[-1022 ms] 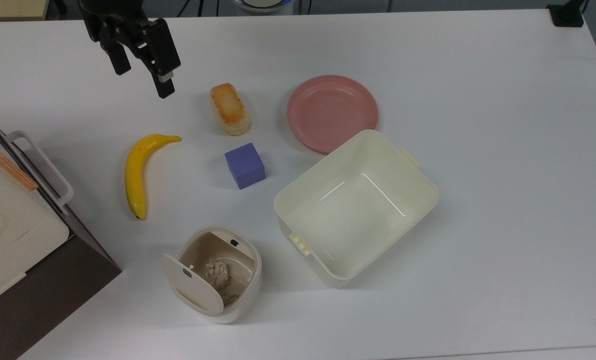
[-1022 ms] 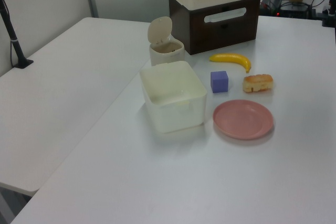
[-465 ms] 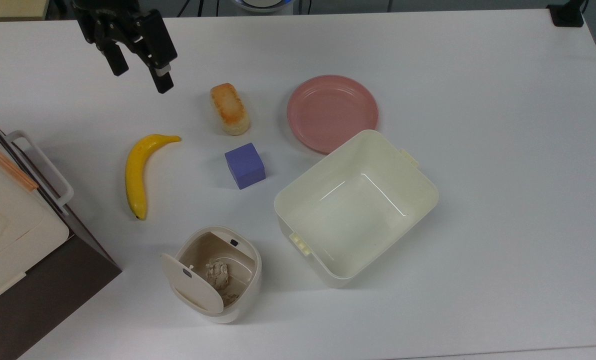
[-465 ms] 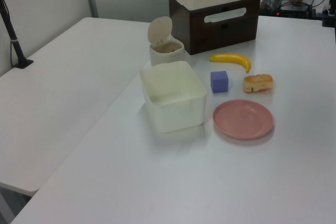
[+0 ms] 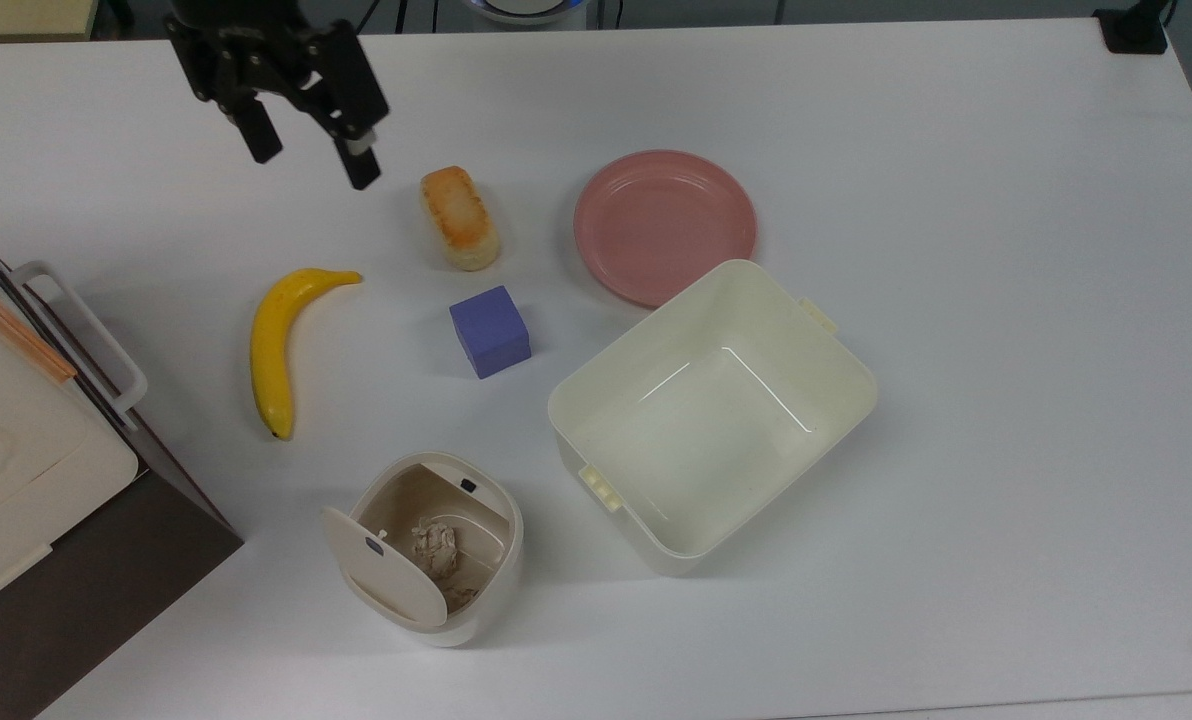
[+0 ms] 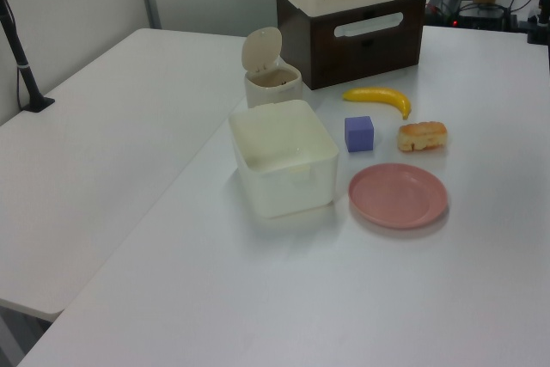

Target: Close the trash can

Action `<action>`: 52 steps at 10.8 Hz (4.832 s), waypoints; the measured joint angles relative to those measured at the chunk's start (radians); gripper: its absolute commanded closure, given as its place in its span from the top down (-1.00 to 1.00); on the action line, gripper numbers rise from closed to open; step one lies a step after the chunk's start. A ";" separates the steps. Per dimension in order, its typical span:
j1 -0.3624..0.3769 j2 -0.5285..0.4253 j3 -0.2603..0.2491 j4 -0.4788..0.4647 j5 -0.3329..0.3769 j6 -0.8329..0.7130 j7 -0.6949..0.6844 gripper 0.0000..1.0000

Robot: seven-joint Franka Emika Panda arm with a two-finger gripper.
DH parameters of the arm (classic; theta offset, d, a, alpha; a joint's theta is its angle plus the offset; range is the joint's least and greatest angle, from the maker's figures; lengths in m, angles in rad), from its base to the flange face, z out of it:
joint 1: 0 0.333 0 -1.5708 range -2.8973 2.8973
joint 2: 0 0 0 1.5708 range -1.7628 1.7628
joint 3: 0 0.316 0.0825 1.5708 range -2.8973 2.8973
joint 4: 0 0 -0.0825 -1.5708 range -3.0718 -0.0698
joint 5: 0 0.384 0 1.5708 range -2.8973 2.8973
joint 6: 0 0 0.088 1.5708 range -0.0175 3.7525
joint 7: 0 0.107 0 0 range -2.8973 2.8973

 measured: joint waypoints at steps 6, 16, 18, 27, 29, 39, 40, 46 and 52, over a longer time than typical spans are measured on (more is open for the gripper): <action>0.044 0.046 0.007 0.000 -0.001 0.118 0.021 -1.00; 0.113 0.343 0.007 0.129 -0.140 0.762 0.202 -1.00; 0.113 0.385 0.007 0.166 -0.140 0.815 0.205 -1.00; 0.111 0.514 0.003 0.248 -0.143 0.904 0.205 -1.00; 0.111 0.517 0.003 0.248 -0.143 0.904 0.204 -1.00; 0.124 0.541 0.021 0.229 -0.202 0.904 0.200 -1.00; 0.127 0.541 0.027 0.219 -0.219 0.904 0.200 -1.00; 0.156 0.527 0.033 0.129 -0.275 0.940 0.200 -1.00; 0.185 0.467 0.033 -0.012 -0.288 0.986 0.200 -1.00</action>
